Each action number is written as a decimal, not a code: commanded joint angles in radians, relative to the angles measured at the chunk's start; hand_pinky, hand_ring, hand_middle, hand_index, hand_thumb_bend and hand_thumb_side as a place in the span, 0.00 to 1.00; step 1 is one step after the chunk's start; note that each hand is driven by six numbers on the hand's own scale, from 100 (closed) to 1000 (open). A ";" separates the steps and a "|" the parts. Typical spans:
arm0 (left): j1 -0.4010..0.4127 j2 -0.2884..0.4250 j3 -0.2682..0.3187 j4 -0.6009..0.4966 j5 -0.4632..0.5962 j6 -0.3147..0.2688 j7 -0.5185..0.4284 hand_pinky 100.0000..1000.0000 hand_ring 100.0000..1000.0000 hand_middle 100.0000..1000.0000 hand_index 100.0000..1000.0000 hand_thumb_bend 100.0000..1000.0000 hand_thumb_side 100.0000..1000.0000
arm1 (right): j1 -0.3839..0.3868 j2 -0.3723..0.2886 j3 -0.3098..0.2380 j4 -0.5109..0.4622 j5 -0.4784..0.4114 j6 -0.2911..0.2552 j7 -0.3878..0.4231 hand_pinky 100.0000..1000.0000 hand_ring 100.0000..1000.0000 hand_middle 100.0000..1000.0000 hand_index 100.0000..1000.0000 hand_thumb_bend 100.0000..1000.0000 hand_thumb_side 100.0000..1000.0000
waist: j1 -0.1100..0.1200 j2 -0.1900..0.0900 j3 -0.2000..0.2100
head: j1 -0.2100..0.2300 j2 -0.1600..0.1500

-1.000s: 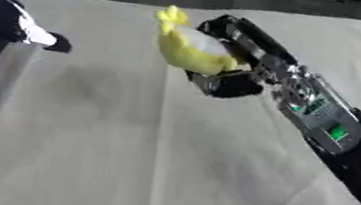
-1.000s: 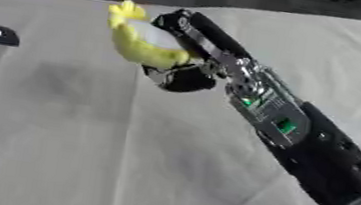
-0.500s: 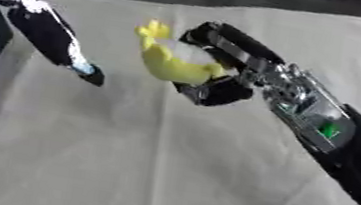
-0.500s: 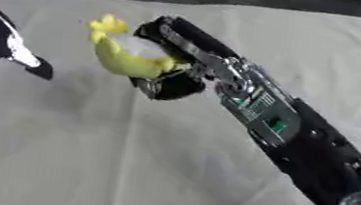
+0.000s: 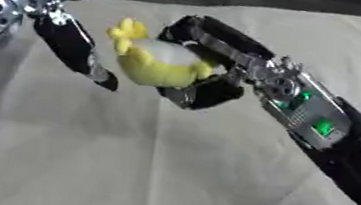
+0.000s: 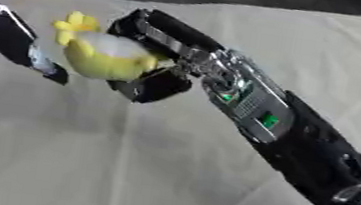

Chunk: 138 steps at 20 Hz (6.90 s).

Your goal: Pick up the objects with one hand, pass them to the other hand, and then place them into the box on the other side of the table.

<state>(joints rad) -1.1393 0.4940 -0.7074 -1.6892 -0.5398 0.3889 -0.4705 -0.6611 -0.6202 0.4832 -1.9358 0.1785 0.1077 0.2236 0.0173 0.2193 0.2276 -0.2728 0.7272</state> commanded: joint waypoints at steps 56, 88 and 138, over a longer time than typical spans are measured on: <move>0.007 0.049 -0.002 -0.079 0.363 -0.047 0.111 0.72 0.69 0.68 0.72 0.43 0.01 | 0.022 -0.025 -0.029 -0.058 -0.007 0.175 -0.007 0.73 0.47 0.34 0.51 0.00 0.00 | 0.002 0.009 -0.002 | -0.053 0.018; 0.002 -0.023 -0.014 0.014 0.255 -0.034 0.040 0.68 0.55 0.50 0.60 0.19 0.00 | 0.028 -0.022 -0.036 -0.046 -0.014 0.134 -0.009 0.73 0.46 0.33 0.52 0.00 0.00 | 0.005 0.014 -0.011 | -0.036 -0.008; 0.153 0.258 0.131 0.021 0.146 0.023 0.210 0.64 0.48 0.41 0.44 0.52 0.00 | 0.091 -0.052 -0.064 -0.062 0.210 0.077 -0.049 0.87 0.83 0.79 0.94 0.33 0.39 | 0.012 0.003 -0.024 | 0.108 -0.015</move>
<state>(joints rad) -0.9734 0.7012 -0.6090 -1.6545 -0.3849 0.4092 -0.2726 -0.5617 -0.6438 0.4331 -1.9758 0.3907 0.1804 0.1762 0.0173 0.2371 0.2043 -0.1807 0.7260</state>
